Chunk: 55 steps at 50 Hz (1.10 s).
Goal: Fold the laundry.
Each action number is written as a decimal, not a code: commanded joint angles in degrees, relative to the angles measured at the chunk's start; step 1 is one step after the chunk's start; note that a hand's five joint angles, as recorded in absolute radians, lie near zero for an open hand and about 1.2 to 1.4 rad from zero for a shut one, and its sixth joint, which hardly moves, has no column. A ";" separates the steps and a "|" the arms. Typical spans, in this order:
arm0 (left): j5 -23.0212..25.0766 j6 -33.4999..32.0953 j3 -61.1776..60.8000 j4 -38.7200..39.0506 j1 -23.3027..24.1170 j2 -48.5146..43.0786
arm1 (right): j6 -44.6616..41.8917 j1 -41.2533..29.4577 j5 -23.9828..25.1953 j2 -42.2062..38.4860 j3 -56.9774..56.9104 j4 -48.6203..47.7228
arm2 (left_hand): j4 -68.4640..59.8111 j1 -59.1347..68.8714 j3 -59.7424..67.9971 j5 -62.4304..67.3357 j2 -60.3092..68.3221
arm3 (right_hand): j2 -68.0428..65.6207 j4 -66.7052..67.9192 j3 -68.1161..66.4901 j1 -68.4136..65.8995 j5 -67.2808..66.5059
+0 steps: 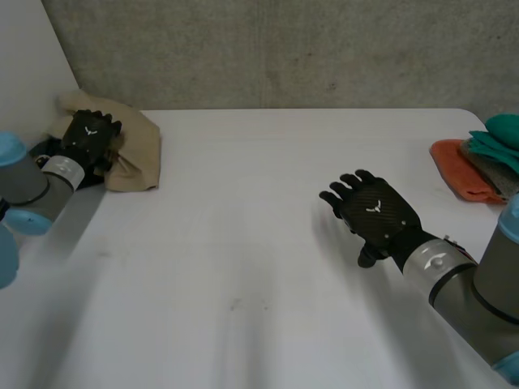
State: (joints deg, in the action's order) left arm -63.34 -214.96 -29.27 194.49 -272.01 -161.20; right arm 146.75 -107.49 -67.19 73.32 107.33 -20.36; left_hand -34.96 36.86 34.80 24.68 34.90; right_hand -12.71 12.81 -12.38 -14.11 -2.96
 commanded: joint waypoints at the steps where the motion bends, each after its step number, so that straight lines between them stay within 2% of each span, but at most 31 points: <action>1: 0.33 0.33 5.54 1.76 0.08 -4.73 | 0.03 3.60 0.13 1.91 2.88 0.23 | -43.73 41.84 43.89 44.01 43.79 | 2.71 -2.81 2.38 4.11 2.96; 4: -0.99 0.33 4.31 4.83 0.78 -4.12 | 0.03 4.48 0.12 2.09 3.23 0.49 | -45.04 43.14 45.20 45.32 45.10 | 2.71 -2.81 2.38 4.11 2.96; 8: -5.99 0.07 -2.44 10.63 2.80 0.70 | 0.03 6.06 0.04 2.79 3.32 1.11 | -45.04 43.14 45.20 45.32 45.10 | 2.71 -2.81 2.38 4.11 2.96; 10: -8.72 0.77 -9.21 15.37 3.68 7.20 | 0.03 6.94 -0.05 3.40 3.23 1.20 | -45.04 43.14 45.20 45.32 45.10 | 2.71 -2.81 2.38 4.11 2.96; 12: -9.43 2.26 -16.91 20.19 4.91 14.03 | 0.20 7.73 -0.14 4.10 3.06 1.20 | -45.04 43.14 45.20 45.32 45.10 | 2.71 -2.81 2.38 4.11 2.96; 15: -9.52 6.29 -24.32 23.12 6.84 21.08 | 0.47 8.61 -0.40 5.16 2.71 1.20 | -45.04 43.14 45.20 45.32 45.10 | 2.71 -2.81 2.38 4.11 2.96; 19: -9.08 17.26 -37.75 23.48 14.03 34.51 | 0.99 9.84 -1.63 6.83 1.83 1.20 | -45.04 43.14 45.20 45.32 45.10 | 2.71 -2.81 2.38 4.11 2.96; 22: -8.82 21.41 -44.19 23.21 17.12 39.90 | 1.17 9.93 -2.60 7.53 1.39 1.37 | -45.04 43.14 45.20 45.32 45.10 | 2.71 -2.81 2.38 4.11 2.96; 23: -8.29 23.52 -48.56 23.13 19.65 43.40 | 1.17 10.11 -3.56 7.97 1.13 1.55 | -45.04 43.14 45.20 45.32 45.10 | 2.71 -2.81 2.38 4.11 2.96; 27: -4.61 25.30 -59.04 23.04 26.61 49.49 | 1.17 10.55 -5.06 8.85 0.86 2.25 | -45.04 43.14 45.20 45.32 45.10 | 2.71 -2.81 2.38 4.11 2.96; 29: -2.93 25.30 -62.21 22.86 29.42 50.37 | 1.17 10.72 -5.15 9.03 0.86 2.60 | -45.04 43.14 45.20 45.32 45.10 | 2.71 -2.81 2.38 4.11 2.96; 32: -1.61 25.12 -68.01 22.08 36.35 50.55 | 1.17 10.99 -5.06 9.12 0.86 3.13 | -45.04 43.14 45.20 45.32 45.10 | 2.71 -2.81 2.38 4.11 2.96; 35: -1.61 24.33 -69.78 20.85 39.18 50.46 | 1.08 11.25 -4.97 9.03 0.86 3.22 | -14.07 12.17 14.23 14.35 14.13 | 2.71 -2.81 2.38 4.11 2.96; 36: -1.70 23.20 -70.31 19.45 40.15 50.55 | 1.08 11.25 -4.80 9.03 0.77 3.22 | 6.04 -7.93 -5.88 -5.76 -5.98 | 2.71 -2.81 2.38 4.11 2.96; 40: -1.96 18.64 -70.14 14.80 40.25 51.43 | 0.99 11.43 -4.62 8.94 0.42 3.22 | 18.84 -20.73 -18.68 -18.56 -18.77 | 2.71 -2.81 2.38 4.11 2.96; 43: -2.40 15.81 -69.79 12.06 39.28 52.74 | 1.17 11.78 -4.53 8.77 -0.02 3.31 | 19.87 -21.76 -19.71 -19.58 -19.80 | 2.71 -2.81 2.38 4.11 2.96; 47: -5.38 13.96 -68.47 9.07 35.86 55.91 | 1.08 11.52 -4.53 8.77 -1.07 3.66 | 19.36 -21.26 -19.20 -19.08 -19.30 | 2.71 -2.81 2.38 4.11 2.96; 51: -12.49 14.83 -67.59 6.70 33.13 56.70 | 0.12 10.82 -3.48 8.68 -3.44 5.93 | 18.86 -20.75 -18.70 -18.58 -18.79 | 2.71 -2.81 2.38 4.11 2.96; 52: -16.25 15.01 -67.59 5.30 33.04 56.88 | 0.03 10.38 -3.22 8.59 -4.14 6.55 | 19.03 -20.92 -18.86 -18.74 -18.96 | 2.71 -2.81 2.38 4.11 2.96; 54: -20.13 15.10 -67.68 3.88 33.04 56.88 | -0.24 9.50 -2.60 8.50 -5.98 8.13 | 19.03 -20.92 -18.87 -18.75 -18.96 | 2.71 -2.81 2.38 4.11 2.96; 55: -24.07 15.01 -67.85 2.75 33.04 56.62 | -0.32 8.28 -1.38 7.98 -8.52 9.62 | 19.03 -20.92 -18.87 -18.75 -18.96 | 2.71 -2.81 2.38 4.11 2.96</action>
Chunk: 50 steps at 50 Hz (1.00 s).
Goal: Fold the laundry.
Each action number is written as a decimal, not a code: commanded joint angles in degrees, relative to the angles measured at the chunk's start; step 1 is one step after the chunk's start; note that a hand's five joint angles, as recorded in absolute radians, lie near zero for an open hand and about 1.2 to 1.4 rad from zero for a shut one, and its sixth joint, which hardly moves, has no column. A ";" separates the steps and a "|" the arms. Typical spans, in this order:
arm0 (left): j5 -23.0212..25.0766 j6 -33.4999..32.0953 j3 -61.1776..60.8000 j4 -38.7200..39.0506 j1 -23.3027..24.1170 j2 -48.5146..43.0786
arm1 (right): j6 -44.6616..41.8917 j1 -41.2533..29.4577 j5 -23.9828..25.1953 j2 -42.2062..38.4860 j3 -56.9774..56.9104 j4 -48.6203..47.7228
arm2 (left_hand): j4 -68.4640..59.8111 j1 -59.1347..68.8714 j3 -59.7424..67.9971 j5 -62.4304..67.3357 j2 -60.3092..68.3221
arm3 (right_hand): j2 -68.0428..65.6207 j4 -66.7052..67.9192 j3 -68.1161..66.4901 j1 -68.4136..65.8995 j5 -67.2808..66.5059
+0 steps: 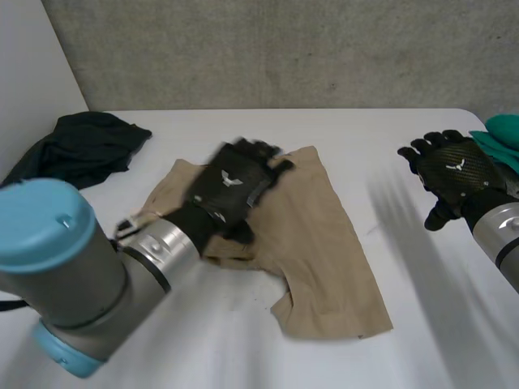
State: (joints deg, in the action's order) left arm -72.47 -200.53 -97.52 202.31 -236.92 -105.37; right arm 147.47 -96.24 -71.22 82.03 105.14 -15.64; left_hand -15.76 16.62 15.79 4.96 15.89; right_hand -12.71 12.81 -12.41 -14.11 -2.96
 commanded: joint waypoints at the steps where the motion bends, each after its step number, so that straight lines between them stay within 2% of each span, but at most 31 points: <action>1: -16.81 0.58 0.40 -5.52 -2.05 0.61 | -1.05 -3.59 3.45 -1.43 -7.57 5.70 | -0.17 -0.69 0.15 0.97 0.04 | 2.71 -2.81 2.41 4.11 2.96; 4: -23.30 0.58 0.14 -6.23 -2.40 0.08 | -0.87 -5.43 6.61 -6.24 -13.61 9.04 | -0.17 -0.69 0.15 0.97 0.04 | 2.71 -2.81 2.41 4.11 2.96; 8: -27.02 0.58 -0.04 -6.32 -3.02 -1.50 | -1.31 -7.72 7.33 -12.75 -21.09 15.09 | -0.34 -0.52 0.31 1.14 0.21 | 2.71 -2.81 2.41 4.11 2.96; 12: -27.03 0.32 -0.04 -6.41 -4.16 -3.87 | -2.45 -11.76 7.24 -19.43 -27.25 20.64 | -0.68 -0.19 0.65 1.47 0.55 | 2.71 -2.81 2.41 4.11 2.96; 16: -27.03 0.14 0.84 -6.32 -4.51 -7.29 | -4.64 -13.35 6.45 -24.62 -30.43 21.88 | -2.02 1.16 1.99 2.82 1.89 | 2.71 -2.81 2.41 4.11 2.96; 25: -26.24 -0.30 5.84 -5.97 -5.22 -14.77 | -6.15 -15.81 3.99 -29.38 -34.39 21.53 | -7.73 6.87 7.70 8.53 7.60 | 2.71 -2.81 2.41 4.11 2.96; 29: -24.57 -1.97 8.92 -5.88 -7.33 -17.85 | -6.23 -15.99 2.76 -29.91 -35.01 21.62 | -28.04 27.18 28.01 28.84 27.91 | 2.71 -2.81 2.41 4.11 2.96; 30: -24.30 -2.32 9.45 -5.88 -7.59 -18.37 | -6.23 -15.99 2.58 -29.91 -34.92 21.62 | -35.42 34.56 35.39 36.22 35.29 | 2.71 -2.81 2.41 4.11 2.96; 31: -23.69 -3.10 10.50 -5.79 -8.03 -19.16 | -6.23 -15.99 2.23 -29.83 -34.83 21.62 | -49.98 49.12 49.96 50.78 49.86 | 2.71 -2.81 2.41 4.11 2.96; 34: -22.90 -4.25 12.26 -5.88 -8.64 -20.66 | -6.32 -15.99 1.44 -29.56 -34.30 21.62 | -64.20 63.34 64.18 65.00 64.07 | 2.71 -2.81 2.41 4.11 2.96; 42: -23.07 -6.63 14.99 -5.79 -8.47 -21.19 | -5.62 -15.38 -0.49 -27.02 -32.63 21.97 | -64.24 63.38 64.21 65.04 64.11 | 2.71 -2.81 2.41 4.11 2.96; 48: -23.16 -6.36 14.20 -5.88 -8.12 -14.87 | -5.27 -16.17 -1.02 -26.57 -33.07 22.32 | -61.93 61.07 61.90 62.73 61.80 | 2.71 -2.81 2.41 4.11 2.96; 49: -23.25 -6.28 14.20 -6.23 -8.12 -14.43 | -5.09 -16.08 -1.02 -26.49 -33.16 22.41 | -49.25 48.39 49.22 50.05 49.12 | 2.71 -2.81 2.41 4.11 2.96; 50: -23.51 -6.36 13.85 -6.75 -8.03 -13.64 | -4.48 -16.08 -1.02 -26.22 -33.42 22.33 | -24.48 23.62 24.45 25.28 24.35 | 2.71 -2.81 2.41 4.11 2.96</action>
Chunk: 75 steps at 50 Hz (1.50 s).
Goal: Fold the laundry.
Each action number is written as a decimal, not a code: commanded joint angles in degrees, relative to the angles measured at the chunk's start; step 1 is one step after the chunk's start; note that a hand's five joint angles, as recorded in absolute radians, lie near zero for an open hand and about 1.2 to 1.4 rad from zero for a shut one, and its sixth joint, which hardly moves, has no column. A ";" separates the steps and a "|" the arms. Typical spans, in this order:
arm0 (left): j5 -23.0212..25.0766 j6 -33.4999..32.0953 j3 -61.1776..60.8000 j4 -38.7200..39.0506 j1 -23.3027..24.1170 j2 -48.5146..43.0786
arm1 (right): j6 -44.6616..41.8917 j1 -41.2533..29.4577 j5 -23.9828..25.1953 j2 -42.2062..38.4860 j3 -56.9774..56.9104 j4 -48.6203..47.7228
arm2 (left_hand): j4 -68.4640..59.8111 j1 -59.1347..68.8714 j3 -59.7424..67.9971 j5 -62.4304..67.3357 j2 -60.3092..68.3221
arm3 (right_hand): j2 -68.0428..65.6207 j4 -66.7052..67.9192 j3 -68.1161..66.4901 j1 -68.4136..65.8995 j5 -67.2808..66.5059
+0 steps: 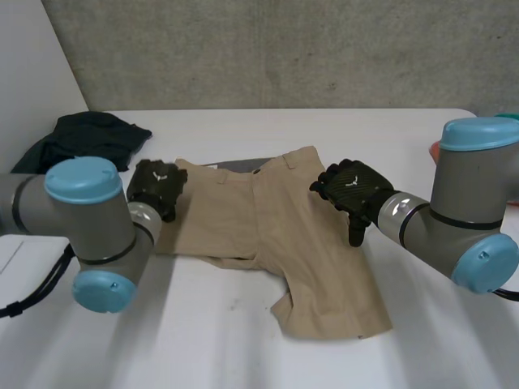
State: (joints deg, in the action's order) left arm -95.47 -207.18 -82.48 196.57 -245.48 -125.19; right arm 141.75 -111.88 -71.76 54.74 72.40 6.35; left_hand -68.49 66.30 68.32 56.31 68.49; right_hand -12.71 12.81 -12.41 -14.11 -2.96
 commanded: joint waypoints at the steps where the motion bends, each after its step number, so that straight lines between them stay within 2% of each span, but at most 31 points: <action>1: -0.68 0.29 -1.54 -1.36 0.53 6.36 | 1.42 -0.53 -0.23 1.24 -0.77 0.33 | 35.16 -32.97 -34.99 -32.98 -35.16 | 2.71 -2.81 2.41 4.11 2.96; 7: -1.74 0.55 -7.77 -4.61 -0.34 10.66 | 0.29 -0.36 1.97 0.98 -3.49 -0.11 | 42.13 -39.93 -41.95 -39.94 -42.12 | 2.71 -2.81 2.41 4.11 2.96; 10: -0.78 0.38 -12.08 -4.62 -0.87 13.12 | -3.31 -0.44 4.52 -2.26 -6.39 0.07 | 42.30 -40.11 -42.12 -40.12 -42.29 | 2.71 -2.81 2.41 4.11 2.96; 15: 1.95 0.38 -14.37 -2.77 -0.96 13.22 | -9.20 -1.93 4.96 -7.28 -12.63 0.51 | 42.97 -40.78 -42.80 -40.79 -42.96 | 2.71 -2.81 2.41 4.11 2.96; 20: 4.14 -0.15 -13.76 -0.49 -0.96 8.31 | -12.10 -2.38 6.27 -13.16 -17.46 1.03 | 42.97 -40.78 -42.80 -40.79 -42.97 | 2.71 -2.81 2.41 4.11 2.96; 25: 4.15 -0.15 -10.87 -0.22 -1.05 4.35 | -14.83 -2.55 7.51 -17.12 -20.19 1.12 | 41.13 -38.93 -40.95 -38.95 -41.12 | 2.71 -2.81 2.41 4.11 2.96; 28: 4.15 -0.32 -8.75 -0.39 -0.96 1.44 | -16.85 -2.64 7.86 -19.32 -21.77 1.12 | 33.41 -31.22 -33.24 -31.23 -33.41 | 1.97 -2.07 1.66 3.37 2.22; 29: 4.15 -0.33 -8.23 -0.48 -1.05 1.00 | -17.20 -2.73 7.86 -20.02 -22.65 1.12 | 29.72 -27.53 -29.55 -27.54 -29.71 | -3.87 3.78 -4.18 -2.47 -3.63; 30: 4.15 -0.33 -7.27 -0.66 -1.05 0.04 | -17.21 -2.73 8.04 -20.38 -23.00 1.12 | 17.03 -14.83 -16.85 -14.84 -17.02 | -8.09 8.00 -8.40 -6.69 -7.85; 31: 4.06 -0.33 -6.12 -0.83 -1.05 -0.58 | -17.21 -2.73 8.39 -21.08 -23.53 1.12 | 1.91 0.28 -1.74 0.27 -1.91 | -21.13 21.03 -21.43 -19.72 -20.88; 32: 4.06 -0.33 -5.68 -0.75 -1.05 -0.84 | -17.29 -2.73 8.56 -21.26 -23.71 1.12 | -5.90 8.09 6.07 8.08 5.90 | -29.25 29.15 -29.56 -27.85 -29.00; 33: 3.89 -0.33 -5.15 -0.83 -1.05 -1.11 | -17.38 -2.73 8.74 -21.35 -23.80 1.12 | -11.45 13.64 11.63 13.63 11.46 | -38.82 38.73 -39.13 -37.42 -38.58; 34: 3.71 -0.33 -4.71 -0.75 -1.05 -1.20 | -17.38 -2.73 8.83 -21.26 -23.88 1.12 | -11.51 13.70 11.68 13.69 11.51 | -50.91 50.81 -51.22 -49.51 -50.66; 35: 3.53 -0.33 -3.66 -0.57 -1.05 -1.29 | -17.38 -2.73 8.31 -20.74 -23.80 1.12 | -11.51 13.70 11.68 13.69 11.51 | -67.12 67.03 -67.43 -65.72 -66.88; 38: 3.53 -0.50 -2.25 -0.22 -1.05 -1.02 | -17.38 -2.73 7.78 -19.59 -22.92 1.03 | -11.51 13.70 11.68 13.69 11.51 | -67.29 67.19 -67.59 -65.89 -67.04; 42: 3.53 -0.76 0.65 -0.13 -0.87 -0.58 | -17.21 -2.64 7.16 -13.80 -19.15 1.30 | -11.51 13.70 11.68 13.69 11.51 | -67.29 67.19 -67.59 -65.89 -67.04; 48: 3.80 -0.15 3.64 0.39 1.06 -0.15 | -16.85 -2.20 2.15 -2.20 -9.13 4.54 | -11.51 13.70 11.68 13.69 11.51 | -67.29 67.19 -67.59 -65.89 -67.04; 53: 3.97 -0.15 4.43 2.41 2.64 2.84 | -16.50 -2.20 0.22 3.60 -3.51 16.64 | -11.51 13.70 11.68 13.69 11.51 | -67.29 67.19 -67.59 -65.89 -67.04; 56: 4.06 -0.15 4.43 2.94 2.90 3.81 | -15.28 -2.11 -0.83 4.40 -1.22 23.60 | -11.51 13.70 11.68 13.69 11.51 | -67.29 67.19 -67.59 -65.89 -67.04; 60: 4.24 -0.24 4.43 3.03 3.87 4.69 | -8.70 -2.11 -1.28 7.64 3.35 30.30 | -11.51 13.70 11.68 13.69 11.51 | -67.29 67.19 -67.59 -65.89 -67.04; 65: 4.94 -0.15 4.43 3.03 5.28 5.48 | 2.82 -4.13 0.74 20.12 8.98 29.87 | -11.51 13.70 11.68 13.69 11.51 | -67.29 67.19 -67.59 -65.89 -67.04; 69: 5.82 -0.15 4.43 3.12 5.37 6.18 | 7.75 -7.64 4.34 22.50 10.83 28.90 | -11.51 13.70 11.68 13.69 11.51 | -67.29 67.19 -67.59 -65.89 -67.04; 73: 5.99 -0.15 4.17 3.03 5.28 6.45 | 8.63 -8.18 4.53 23.56 10.83 24.69 | -11.51 13.70 11.68 13.69 11.51 | -67.29 67.19 -67.59 -65.89 -67.04; 74: 5.99 -0.24 4.00 2.95 5.28 6.53 | 8.55 -8.09 4.09 23.57 10.74 23.37 | -11.51 13.70 11.68 13.69 11.51 | -62.85 62.75 -63.16 -61.45 -62.61; 75: 5.91 -0.15 3.47 2.77 5.28 6.71 | 8.20 -8.00 3.04 23.22 10.13 21.18 | -11.51 13.70 11.68 13.69 11.51 | -47.49 47.39 -47.79 -46.08 -47.24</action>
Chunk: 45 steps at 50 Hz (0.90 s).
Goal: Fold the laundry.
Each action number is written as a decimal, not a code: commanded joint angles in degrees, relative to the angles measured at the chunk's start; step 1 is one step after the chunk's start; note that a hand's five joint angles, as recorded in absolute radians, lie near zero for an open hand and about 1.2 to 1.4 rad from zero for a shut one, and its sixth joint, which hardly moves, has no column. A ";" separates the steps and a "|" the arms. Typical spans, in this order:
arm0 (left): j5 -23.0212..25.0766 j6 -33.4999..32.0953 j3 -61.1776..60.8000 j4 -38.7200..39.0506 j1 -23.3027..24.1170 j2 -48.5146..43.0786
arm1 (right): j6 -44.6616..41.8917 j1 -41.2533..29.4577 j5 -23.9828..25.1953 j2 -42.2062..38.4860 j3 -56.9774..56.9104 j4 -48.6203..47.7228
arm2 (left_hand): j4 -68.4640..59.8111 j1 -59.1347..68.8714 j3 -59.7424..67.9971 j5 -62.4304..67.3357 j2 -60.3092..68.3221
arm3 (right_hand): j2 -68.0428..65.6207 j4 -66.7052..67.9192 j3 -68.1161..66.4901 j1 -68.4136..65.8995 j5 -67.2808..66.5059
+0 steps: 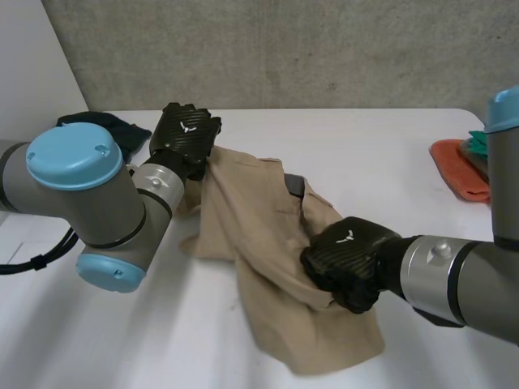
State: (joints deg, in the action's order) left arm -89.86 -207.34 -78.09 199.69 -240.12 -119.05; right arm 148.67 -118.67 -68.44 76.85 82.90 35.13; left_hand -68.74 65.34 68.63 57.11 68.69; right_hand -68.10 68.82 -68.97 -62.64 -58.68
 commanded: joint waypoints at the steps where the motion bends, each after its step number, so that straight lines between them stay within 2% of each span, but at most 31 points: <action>1: 0.30 0.01 -1.09 -0.62 -0.09 0.75 | 0.84 -1.12 -1.07 0.94 -0.55 -8.49 | -11.26 14.66 11.37 12.89 11.31 | 15.39 -16.11 16.26 9.92 15.97; 3: 0.30 0.10 -1.97 -0.88 -0.09 1.36 | -0.48 -0.95 -3.36 0.24 -0.90 -9.20 | -11.26 14.66 11.37 12.89 11.31 | 29.35 -30.07 30.22 23.89 29.93; 4: 0.30 0.10 -3.37 -0.88 -0.17 2.06 | -2.66 -0.86 -6.33 -0.64 -1.68 -9.20 | -11.26 14.66 11.37 12.89 11.31 | 45.58 -46.30 46.45 40.11 46.16; 6: 0.30 0.01 -5.04 -0.88 -0.26 3.20 | -5.13 -0.68 -9.50 -1.26 -3.09 -9.20 | -11.26 14.66 11.37 12.89 11.31 | 57.46 -58.18 58.33 52.00 58.04; 7: 0.30 -0.17 -6.79 -0.88 -0.35 4.60 | -7.15 -0.51 -11.61 -1.26 -4.58 -9.20 | -11.26 14.66 11.37 12.89 11.31 | 58.10 -58.82 58.97 52.64 58.68; 10: 0.30 -0.34 -9.44 -1.06 -0.44 6.81 | -9.18 -0.24 -13.91 -1.26 -7.04 -9.46 | -11.26 14.66 11.37 12.89 11.31 | 58.10 -58.82 58.97 52.64 58.68; 13: 0.30 -0.34 -12.78 -1.41 -0.35 9.79 | -10.94 0.02 -14.36 -1.96 -11.00 -9.81 | -11.26 14.66 11.37 12.89 11.31 | 58.10 -58.82 58.97 52.64 58.68; 21: 0.30 0.01 -18.93 -1.85 0.18 16.21 | -10.59 -0.42 -10.14 -11.44 -22.07 -12.97 | -11.26 14.66 11.37 12.89 11.31 | 58.10 -58.82 58.97 52.64 58.68; 28: 0.13 0.01 -21.66 -1.94 4.48 18.41 | -5.33 -2.17 -7.42 -23.04 -34.28 -19.83 | -11.26 14.66 11.37 12.89 11.31 | 58.10 -58.82 58.97 52.64 58.68; 32: -0.05 -0.25 -23.33 -1.85 6.59 19.03 | 0.46 -3.06 -0.67 -30.41 -40.61 -22.11 | -11.26 14.66 11.37 12.89 11.31 | 58.10 -58.82 58.97 52.64 58.68; 39: -0.05 -0.34 -25.17 -1.85 8.17 20.61 | 8.73 -3.76 7.69 -42.54 -50.36 -22.21 | -11.26 14.66 11.37 12.89 11.31 | 58.10 -58.82 58.97 52.64 58.68; 43: -0.05 -0.43 -25.62 -2.03 8.88 21.31 | 9.97 -4.29 8.76 -47.82 -54.32 -22.29 | -11.26 14.66 11.37 12.89 11.31 | 57.20 -57.92 58.07 51.74 57.78; 45: -0.05 -0.43 -25.70 -2.11 9.14 21.58 | 9.97 -4.37 8.67 -49.59 -55.30 -22.21 | -11.26 14.66 11.37 12.89 11.31 | 51.33 -52.04 52.20 45.86 51.90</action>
State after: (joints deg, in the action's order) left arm -89.92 -207.74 -103.37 197.75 -231.72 -98.34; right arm 157.30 -122.62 -60.86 33.35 31.78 12.66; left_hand -68.75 65.34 68.63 57.11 68.79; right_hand -12.47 12.57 -12.43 -13.72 -2.96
